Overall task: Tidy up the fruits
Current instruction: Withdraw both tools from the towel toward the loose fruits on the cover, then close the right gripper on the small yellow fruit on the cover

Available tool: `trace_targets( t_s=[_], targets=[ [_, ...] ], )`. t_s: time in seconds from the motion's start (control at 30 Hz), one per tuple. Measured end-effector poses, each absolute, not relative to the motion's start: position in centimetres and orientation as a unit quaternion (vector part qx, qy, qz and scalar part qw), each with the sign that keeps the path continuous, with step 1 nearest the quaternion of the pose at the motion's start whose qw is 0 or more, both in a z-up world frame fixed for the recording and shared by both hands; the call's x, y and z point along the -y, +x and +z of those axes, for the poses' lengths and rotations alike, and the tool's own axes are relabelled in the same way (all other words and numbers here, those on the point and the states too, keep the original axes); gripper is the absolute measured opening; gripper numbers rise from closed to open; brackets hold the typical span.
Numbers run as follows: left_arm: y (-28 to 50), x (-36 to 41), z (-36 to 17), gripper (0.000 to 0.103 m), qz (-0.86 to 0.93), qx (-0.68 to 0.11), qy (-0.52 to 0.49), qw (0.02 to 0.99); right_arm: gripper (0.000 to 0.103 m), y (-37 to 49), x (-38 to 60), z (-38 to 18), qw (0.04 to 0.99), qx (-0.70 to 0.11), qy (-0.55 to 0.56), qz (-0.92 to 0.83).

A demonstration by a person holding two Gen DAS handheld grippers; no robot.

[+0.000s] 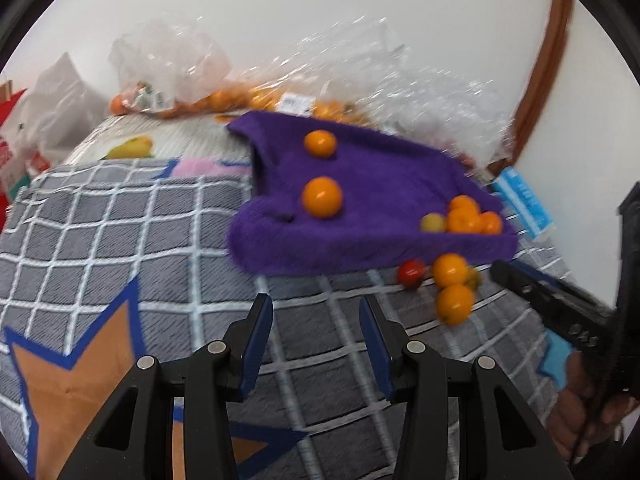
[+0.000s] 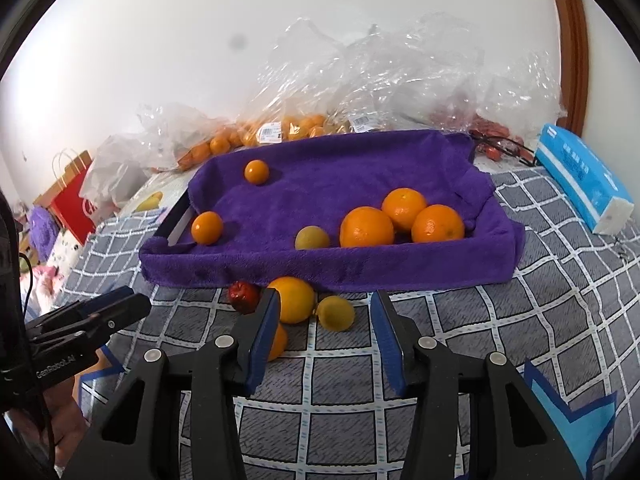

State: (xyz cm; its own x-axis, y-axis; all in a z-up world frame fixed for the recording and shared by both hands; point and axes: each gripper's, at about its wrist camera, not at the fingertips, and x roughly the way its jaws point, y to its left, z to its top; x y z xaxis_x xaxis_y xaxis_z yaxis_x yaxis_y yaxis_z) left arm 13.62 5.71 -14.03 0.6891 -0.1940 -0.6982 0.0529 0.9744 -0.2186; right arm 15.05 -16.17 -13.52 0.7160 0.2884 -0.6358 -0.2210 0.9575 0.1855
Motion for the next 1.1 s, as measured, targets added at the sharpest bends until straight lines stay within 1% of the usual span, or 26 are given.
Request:
trace_targets(
  t_s=[0.1,0.23,0.37,0.7,0.87,1.03,1.1],
  targets=[
    [13.1,-5.8,-14.3,0.042,-0.057,-0.384,-0.086,0.918,0.046,15.2,16.1,-13.7,0.922,-0.358,0.048,0.14],
    [13.5,-6.2,-14.7,0.042,-0.043,-0.398,-0.096,0.911,0.045,15.3,16.2,-13.8,0.922,-0.359,0.051,0.138],
    [13.8,-7.0,-15.0,0.042,-0.04,-0.403,-0.115,0.907,0.041,15.7,16.0,-14.2,0.918,-0.369,0.048,0.137],
    [13.7,-6.8,-14.8,0.041,-0.055,-0.398,-0.118,0.908,0.041,16.5,14.8,-14.7,0.913,-0.372,0.046,0.163],
    [13.7,-7.1,-14.8,0.041,-0.059,-0.397,-0.128,0.907,0.041,16.8,14.7,-14.8,0.917,-0.368,0.034,0.149],
    [13.8,-7.2,-14.8,0.041,-0.063,-0.397,-0.131,0.906,0.04,16.7,15.9,-14.9,0.918,-0.366,0.036,0.145],
    [13.9,-7.1,-14.8,0.041,-0.064,-0.397,-0.129,0.906,0.037,16.8,16.4,-15.1,0.918,-0.37,0.033,0.141]
  ],
)
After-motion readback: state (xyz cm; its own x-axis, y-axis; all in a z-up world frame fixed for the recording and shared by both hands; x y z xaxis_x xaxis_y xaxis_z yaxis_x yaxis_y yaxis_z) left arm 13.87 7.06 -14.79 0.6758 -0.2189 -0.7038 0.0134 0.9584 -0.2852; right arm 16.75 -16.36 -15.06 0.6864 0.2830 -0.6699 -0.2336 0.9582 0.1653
